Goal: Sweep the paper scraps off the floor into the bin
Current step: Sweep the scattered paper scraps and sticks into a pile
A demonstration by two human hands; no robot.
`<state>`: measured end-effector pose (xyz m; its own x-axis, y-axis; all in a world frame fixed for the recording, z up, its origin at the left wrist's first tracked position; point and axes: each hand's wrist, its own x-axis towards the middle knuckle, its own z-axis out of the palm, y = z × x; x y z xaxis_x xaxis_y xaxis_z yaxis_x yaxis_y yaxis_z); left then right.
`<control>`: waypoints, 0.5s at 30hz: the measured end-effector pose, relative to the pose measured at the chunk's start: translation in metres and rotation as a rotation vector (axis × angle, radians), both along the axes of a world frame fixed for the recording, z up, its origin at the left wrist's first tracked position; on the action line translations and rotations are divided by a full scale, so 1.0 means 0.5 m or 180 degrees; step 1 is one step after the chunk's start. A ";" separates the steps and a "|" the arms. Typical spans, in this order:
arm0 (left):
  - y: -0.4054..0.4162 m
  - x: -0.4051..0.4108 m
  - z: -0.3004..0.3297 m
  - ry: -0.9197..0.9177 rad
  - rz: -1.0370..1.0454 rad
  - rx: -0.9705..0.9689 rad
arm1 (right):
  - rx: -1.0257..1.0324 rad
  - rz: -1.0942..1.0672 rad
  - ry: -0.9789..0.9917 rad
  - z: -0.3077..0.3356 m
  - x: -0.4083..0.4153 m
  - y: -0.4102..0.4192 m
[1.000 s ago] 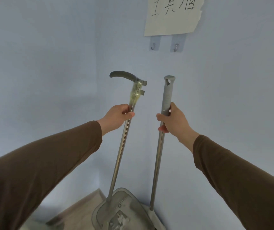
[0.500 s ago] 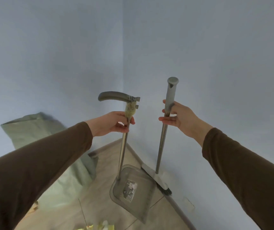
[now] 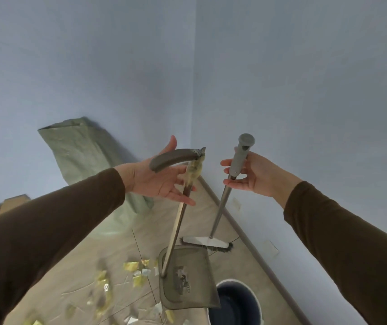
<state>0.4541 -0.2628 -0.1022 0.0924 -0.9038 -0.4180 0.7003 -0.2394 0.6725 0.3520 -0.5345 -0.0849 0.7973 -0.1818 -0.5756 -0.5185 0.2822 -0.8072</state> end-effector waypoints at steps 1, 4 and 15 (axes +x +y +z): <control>0.003 -0.011 0.012 -0.0025 -0.0040 0.0079 | 0.0004 0.0069 0.0029 -0.006 -0.005 0.006; 0.013 -0.039 0.053 -0.0244 -0.0070 0.0409 | 0.0018 0.0250 -0.0005 -0.012 -0.017 0.021; 0.133 -0.205 0.113 -0.0646 0.0811 0.0916 | 0.0296 0.0877 -0.0011 0.007 -0.128 0.097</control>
